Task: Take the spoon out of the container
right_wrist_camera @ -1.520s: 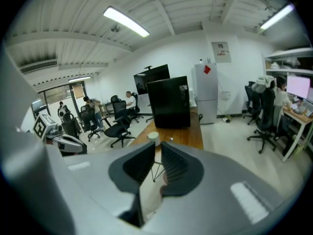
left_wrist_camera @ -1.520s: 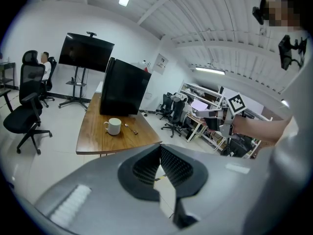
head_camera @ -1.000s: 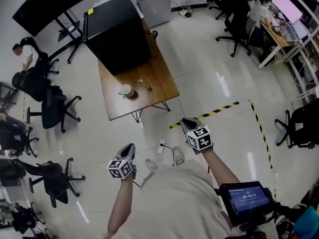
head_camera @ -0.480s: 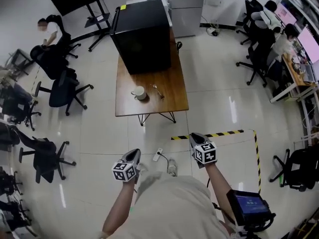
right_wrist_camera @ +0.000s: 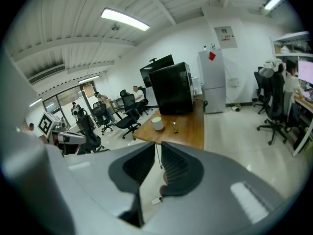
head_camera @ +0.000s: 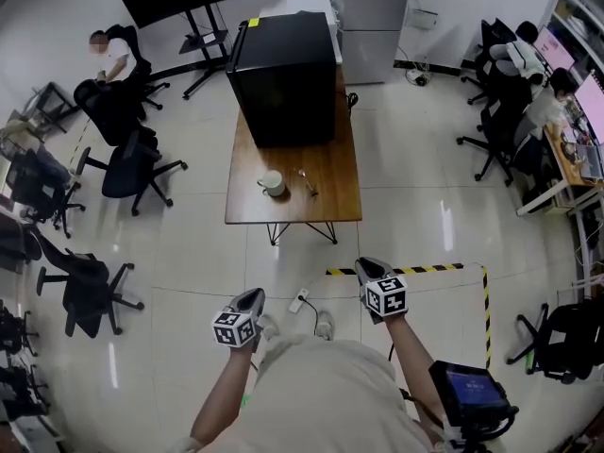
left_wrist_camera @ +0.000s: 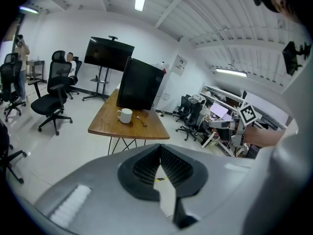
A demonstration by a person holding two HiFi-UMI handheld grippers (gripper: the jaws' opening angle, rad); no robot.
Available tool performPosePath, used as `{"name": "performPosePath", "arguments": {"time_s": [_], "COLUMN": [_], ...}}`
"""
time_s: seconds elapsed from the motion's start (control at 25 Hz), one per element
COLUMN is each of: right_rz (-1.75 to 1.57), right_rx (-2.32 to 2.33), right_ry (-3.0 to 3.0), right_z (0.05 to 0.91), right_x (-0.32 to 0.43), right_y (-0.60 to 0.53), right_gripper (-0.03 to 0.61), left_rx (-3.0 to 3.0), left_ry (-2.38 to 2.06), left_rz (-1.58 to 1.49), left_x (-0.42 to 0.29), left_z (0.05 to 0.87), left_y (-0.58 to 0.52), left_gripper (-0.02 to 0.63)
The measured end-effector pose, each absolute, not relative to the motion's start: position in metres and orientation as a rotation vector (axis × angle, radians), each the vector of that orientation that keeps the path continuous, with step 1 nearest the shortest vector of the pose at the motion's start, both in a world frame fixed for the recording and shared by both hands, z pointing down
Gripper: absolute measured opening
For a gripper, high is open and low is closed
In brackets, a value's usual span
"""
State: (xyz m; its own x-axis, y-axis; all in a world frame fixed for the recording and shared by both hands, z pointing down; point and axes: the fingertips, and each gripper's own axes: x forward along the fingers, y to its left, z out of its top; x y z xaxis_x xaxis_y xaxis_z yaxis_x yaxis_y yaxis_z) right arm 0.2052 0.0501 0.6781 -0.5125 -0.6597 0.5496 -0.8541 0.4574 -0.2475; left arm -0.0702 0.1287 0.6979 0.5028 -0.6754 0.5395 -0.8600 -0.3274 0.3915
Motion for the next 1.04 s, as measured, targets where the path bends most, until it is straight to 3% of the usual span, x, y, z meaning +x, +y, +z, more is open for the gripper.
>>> {"name": "performPosePath", "arguments": {"time_s": [0.16, 1.04], "right_rz": [0.653, 0.635], "right_rx": [1.238, 1.214], "right_ry": [-2.327, -2.311], "right_z": [0.680, 0.695], "right_x": [0.201, 0.225], "right_y": [0.053, 0.041], "right_gripper": [-0.003, -0.003], "left_rx": [2.104, 2.111], "left_ry": [-1.252, -1.211], "left_rz": [0.365, 0.405], "left_x": [-0.066, -0.032], "left_z": [0.697, 0.706], "left_y": [0.126, 0.099], "left_gripper": [-0.003, -0.003]}}
